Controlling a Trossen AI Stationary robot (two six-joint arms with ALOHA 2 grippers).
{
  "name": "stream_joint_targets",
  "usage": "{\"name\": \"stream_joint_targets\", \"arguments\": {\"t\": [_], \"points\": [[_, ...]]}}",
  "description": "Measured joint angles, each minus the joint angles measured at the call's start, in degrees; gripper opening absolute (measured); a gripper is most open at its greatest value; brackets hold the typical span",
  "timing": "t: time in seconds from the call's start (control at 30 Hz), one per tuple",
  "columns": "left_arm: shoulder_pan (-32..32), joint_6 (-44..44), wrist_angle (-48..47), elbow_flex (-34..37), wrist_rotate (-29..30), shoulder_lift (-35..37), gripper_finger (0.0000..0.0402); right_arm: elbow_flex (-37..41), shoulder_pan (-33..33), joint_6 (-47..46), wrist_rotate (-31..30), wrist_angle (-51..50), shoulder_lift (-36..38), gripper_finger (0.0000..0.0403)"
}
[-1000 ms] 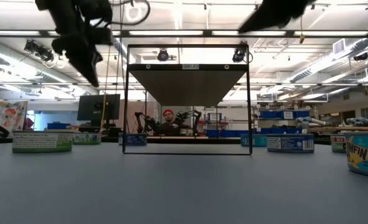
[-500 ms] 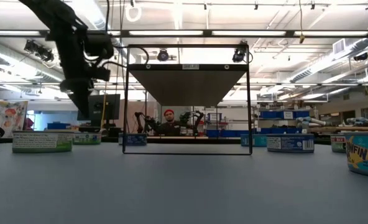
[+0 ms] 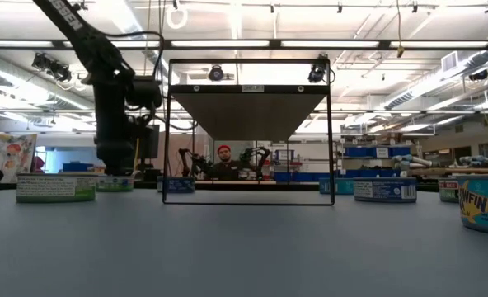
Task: Stack canned seafood by type on shelf
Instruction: Put the green tuna can on the shelf
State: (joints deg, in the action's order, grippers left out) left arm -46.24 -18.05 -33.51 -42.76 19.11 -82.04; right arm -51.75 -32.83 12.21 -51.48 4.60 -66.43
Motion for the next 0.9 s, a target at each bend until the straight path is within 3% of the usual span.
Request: {"name": "stream_joint_targets", "arguments": {"t": [0.23,0.47,0.9], "points": [[-0.54,0.28,-5.37,-0.83,-0.99,-1.82,0.0003,0.02,-0.09,0.0,-0.02,-0.36,0.0,0.0003],[1.79,0.07,-13.79,-1.66,-6.46,-1.75,0.0002,0.0,-0.09,-0.02,0.0,-0.35,-0.02,0.0004],[14.63,0.64,-18.29,-1.64,-15.02,-1.7,0.0001,0.0,-0.09,-0.2,0.0,-0.39,-0.02,0.0004]]}}
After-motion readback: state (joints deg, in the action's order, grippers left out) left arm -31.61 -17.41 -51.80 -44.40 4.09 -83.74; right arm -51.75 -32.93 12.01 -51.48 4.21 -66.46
